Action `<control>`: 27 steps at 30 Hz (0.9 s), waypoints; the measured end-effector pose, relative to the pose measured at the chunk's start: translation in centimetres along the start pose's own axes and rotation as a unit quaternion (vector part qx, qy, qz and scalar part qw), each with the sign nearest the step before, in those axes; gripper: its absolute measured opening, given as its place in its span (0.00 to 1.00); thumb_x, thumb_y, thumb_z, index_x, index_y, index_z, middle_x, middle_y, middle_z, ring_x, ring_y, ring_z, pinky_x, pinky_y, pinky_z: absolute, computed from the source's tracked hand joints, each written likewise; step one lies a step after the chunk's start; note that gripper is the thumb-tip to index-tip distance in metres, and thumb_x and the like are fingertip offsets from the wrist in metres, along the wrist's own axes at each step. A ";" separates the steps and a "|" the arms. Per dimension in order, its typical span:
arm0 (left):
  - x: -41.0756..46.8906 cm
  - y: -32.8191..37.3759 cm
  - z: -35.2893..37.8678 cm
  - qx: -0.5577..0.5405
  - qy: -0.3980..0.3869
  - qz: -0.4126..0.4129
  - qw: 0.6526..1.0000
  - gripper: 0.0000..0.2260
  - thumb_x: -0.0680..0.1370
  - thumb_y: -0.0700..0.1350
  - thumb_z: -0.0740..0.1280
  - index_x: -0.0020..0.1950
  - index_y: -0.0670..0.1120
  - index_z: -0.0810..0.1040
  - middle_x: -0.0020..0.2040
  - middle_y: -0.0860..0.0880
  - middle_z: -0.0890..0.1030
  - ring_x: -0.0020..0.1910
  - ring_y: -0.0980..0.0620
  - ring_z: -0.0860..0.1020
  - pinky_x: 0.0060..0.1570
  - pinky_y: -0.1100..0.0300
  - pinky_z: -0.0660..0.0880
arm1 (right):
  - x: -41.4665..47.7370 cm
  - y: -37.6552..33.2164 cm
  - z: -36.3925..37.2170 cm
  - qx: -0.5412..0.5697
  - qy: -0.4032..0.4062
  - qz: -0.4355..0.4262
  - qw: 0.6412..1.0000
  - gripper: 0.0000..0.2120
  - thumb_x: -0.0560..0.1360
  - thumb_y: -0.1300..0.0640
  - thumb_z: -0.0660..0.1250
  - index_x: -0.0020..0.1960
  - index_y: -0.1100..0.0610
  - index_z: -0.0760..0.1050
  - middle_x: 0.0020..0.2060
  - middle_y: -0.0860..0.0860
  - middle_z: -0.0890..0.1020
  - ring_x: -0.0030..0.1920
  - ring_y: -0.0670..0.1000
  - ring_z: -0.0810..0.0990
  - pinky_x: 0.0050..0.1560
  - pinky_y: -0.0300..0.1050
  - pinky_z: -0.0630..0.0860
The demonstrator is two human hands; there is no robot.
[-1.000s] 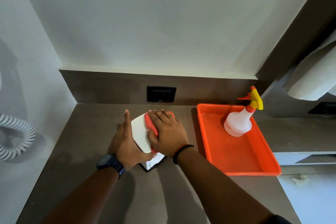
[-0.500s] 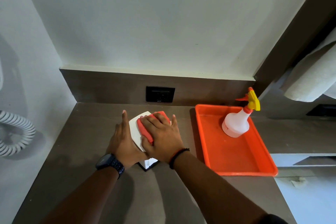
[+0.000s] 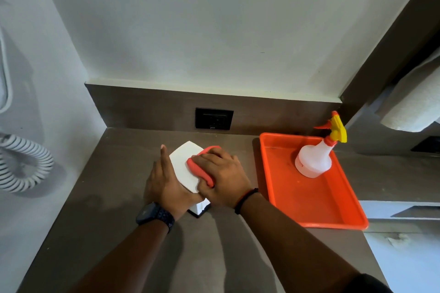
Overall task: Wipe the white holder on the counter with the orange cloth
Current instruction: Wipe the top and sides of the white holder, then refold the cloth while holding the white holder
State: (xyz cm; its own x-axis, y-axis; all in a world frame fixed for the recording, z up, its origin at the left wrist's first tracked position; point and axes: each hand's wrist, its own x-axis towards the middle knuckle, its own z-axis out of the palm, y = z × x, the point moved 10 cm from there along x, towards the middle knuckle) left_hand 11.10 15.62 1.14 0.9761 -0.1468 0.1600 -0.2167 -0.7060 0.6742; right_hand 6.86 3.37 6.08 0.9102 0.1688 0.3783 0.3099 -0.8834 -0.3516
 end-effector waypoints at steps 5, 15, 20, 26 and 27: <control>-1.3 0.9 0.7 0.058 -0.030 -0.092 0.994 0.68 0.43 0.68 0.78 0.75 0.50 0.48 0.68 0.37 0.65 0.65 0.36 0.65 0.63 0.40 0.68 | -6.4 10.0 -0.5 0.438 0.310 0.454 0.711 0.08 0.75 0.61 0.65 0.50 0.55 0.81 0.23 0.39 0.80 0.28 0.40 0.79 0.29 0.31 0.74; 5.0 4.6 4.9 0.248 -0.362 0.218 0.872 0.57 0.52 0.61 0.81 0.75 0.51 0.57 0.73 0.49 0.63 0.69 0.47 0.62 0.65 0.53 0.63 | -11.0 12.6 0.7 0.518 0.399 0.512 0.557 0.11 0.76 0.64 0.60 0.38 0.56 0.75 0.30 0.48 0.73 0.36 0.50 0.71 0.41 0.46 0.72; 5.9 3.4 3.7 0.243 -0.251 0.123 0.929 0.53 0.45 0.70 0.75 0.66 0.49 0.69 0.61 0.47 0.73 0.58 0.45 0.70 0.52 0.51 0.71 | -10.9 12.5 0.3 0.516 0.395 0.509 0.563 0.07 0.77 0.63 0.60 0.45 0.60 0.77 0.34 0.51 0.75 0.40 0.53 0.73 0.46 0.50 0.73; 5.1 -3.0 0.3 0.140 -0.123 -0.193 0.963 0.63 0.42 0.72 0.74 0.69 0.41 0.61 0.66 0.38 0.67 0.63 0.37 0.70 0.59 0.42 0.72 | -10.9 12.2 0.7 0.514 0.401 0.518 0.554 0.12 0.77 0.62 0.61 0.56 0.64 0.80 0.45 0.57 0.81 0.45 0.54 0.78 0.53 0.52 0.77; 5.0 -3.4 0.0 0.138 -0.121 -0.202 0.962 0.65 0.41 0.75 0.71 0.70 0.42 0.60 0.67 0.39 0.67 0.64 0.37 0.69 0.60 0.42 0.71 | -11.0 12.1 0.9 0.514 0.402 0.520 0.551 0.12 0.77 0.62 0.61 0.56 0.63 0.80 0.46 0.57 0.82 0.46 0.54 0.78 0.53 0.51 0.77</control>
State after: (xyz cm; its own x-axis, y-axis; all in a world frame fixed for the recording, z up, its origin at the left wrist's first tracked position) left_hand 16.67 17.25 -0.36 0.9616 0.0451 -0.2708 0.1609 -0.8918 0.4229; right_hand 0.82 -8.76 -3.05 0.4545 -0.8084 -0.3740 0.1027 0.4646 -0.8796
